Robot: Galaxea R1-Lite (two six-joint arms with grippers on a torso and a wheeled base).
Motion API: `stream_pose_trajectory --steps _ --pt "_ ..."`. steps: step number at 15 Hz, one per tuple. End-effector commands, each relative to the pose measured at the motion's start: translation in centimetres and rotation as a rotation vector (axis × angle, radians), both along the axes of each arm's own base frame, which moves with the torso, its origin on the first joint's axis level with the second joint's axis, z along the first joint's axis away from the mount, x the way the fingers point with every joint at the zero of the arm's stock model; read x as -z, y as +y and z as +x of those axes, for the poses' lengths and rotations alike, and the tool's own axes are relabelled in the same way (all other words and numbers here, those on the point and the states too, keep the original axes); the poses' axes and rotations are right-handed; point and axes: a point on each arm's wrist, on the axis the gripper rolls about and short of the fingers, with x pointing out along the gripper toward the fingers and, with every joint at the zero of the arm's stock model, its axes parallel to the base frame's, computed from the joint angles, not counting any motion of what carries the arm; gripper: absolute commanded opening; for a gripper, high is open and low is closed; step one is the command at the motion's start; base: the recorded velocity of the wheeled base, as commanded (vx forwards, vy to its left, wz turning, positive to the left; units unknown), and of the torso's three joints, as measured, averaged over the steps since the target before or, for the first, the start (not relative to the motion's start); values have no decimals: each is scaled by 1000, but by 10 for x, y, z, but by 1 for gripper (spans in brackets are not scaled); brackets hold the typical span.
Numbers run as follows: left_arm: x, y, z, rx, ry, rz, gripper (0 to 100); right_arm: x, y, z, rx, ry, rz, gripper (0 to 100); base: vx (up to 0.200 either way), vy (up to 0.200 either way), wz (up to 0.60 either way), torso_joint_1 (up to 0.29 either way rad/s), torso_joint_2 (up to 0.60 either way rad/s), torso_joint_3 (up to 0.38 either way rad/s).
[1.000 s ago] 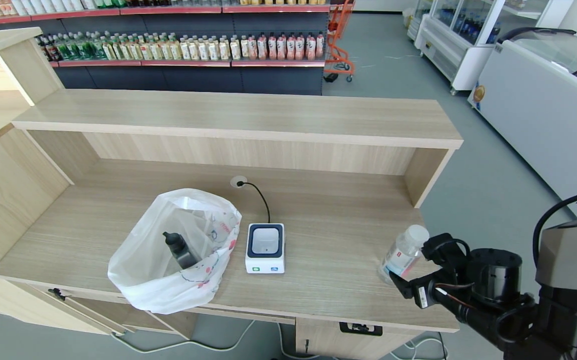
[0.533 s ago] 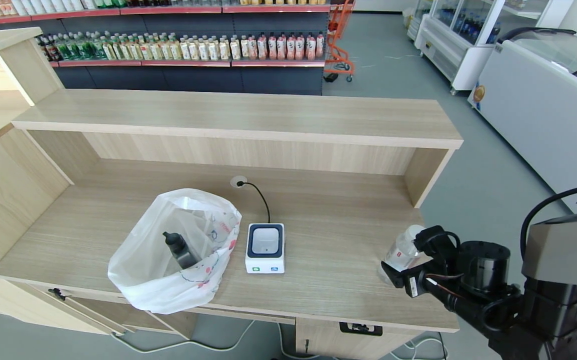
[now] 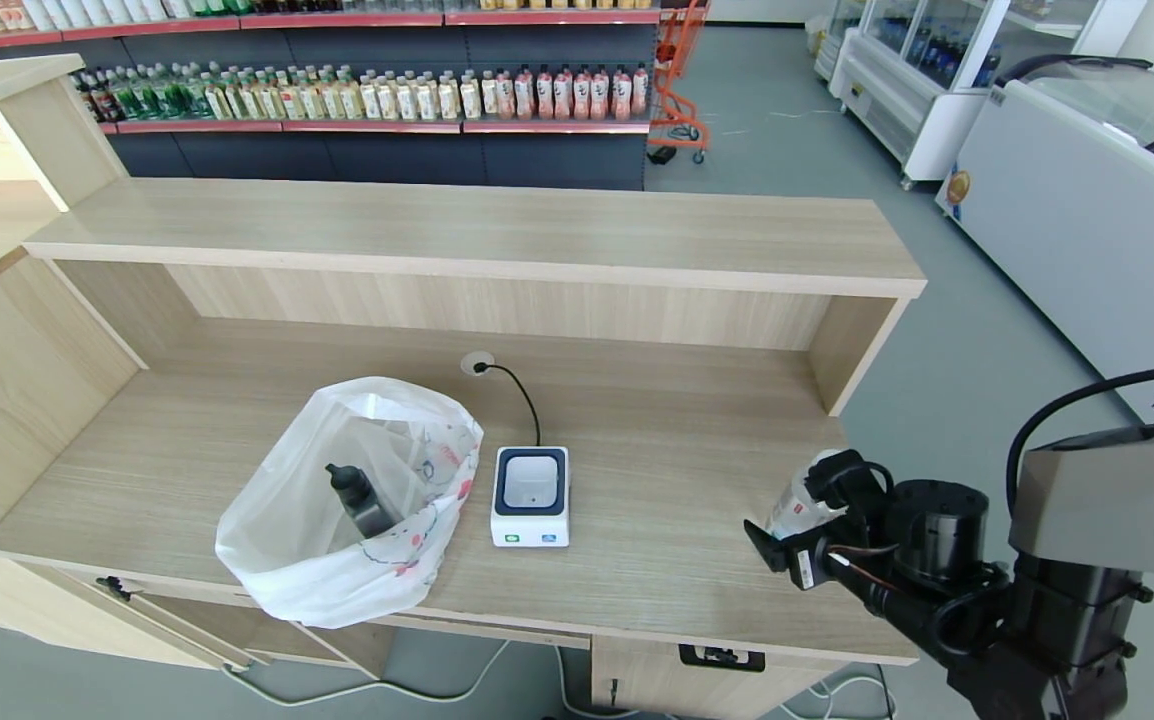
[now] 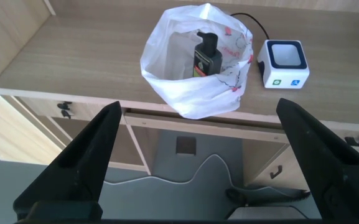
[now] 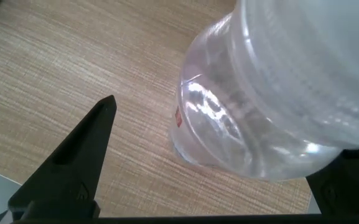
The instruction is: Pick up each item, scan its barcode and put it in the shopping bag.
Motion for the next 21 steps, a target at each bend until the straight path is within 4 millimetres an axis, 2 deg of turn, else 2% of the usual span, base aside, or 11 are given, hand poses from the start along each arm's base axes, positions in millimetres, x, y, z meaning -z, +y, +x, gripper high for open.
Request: stream_pose_trajectory --steps 1,4,8,9,21 --pt "0 0 0 0 0 0 100 2 3 7 -1 -14 4 100 0 0 0 0 0 0" --pt "0 0 0 0 -2 0 100 4 7 19 -7 -43 -7 100 0 0 0 0 0 0" --pt "0 0 0 0 -2 0 100 13 8 21 -12 -26 -26 100 0 0 0 0 0 0" --pt "0 0 0 0 0 0 100 13 8 21 -12 -26 -27 0 0 0 0 0 0 0" --pt "0 0 0 0 0 0 100 6 7 23 -1 -52 -18 0 0 0 0 0 0 0"
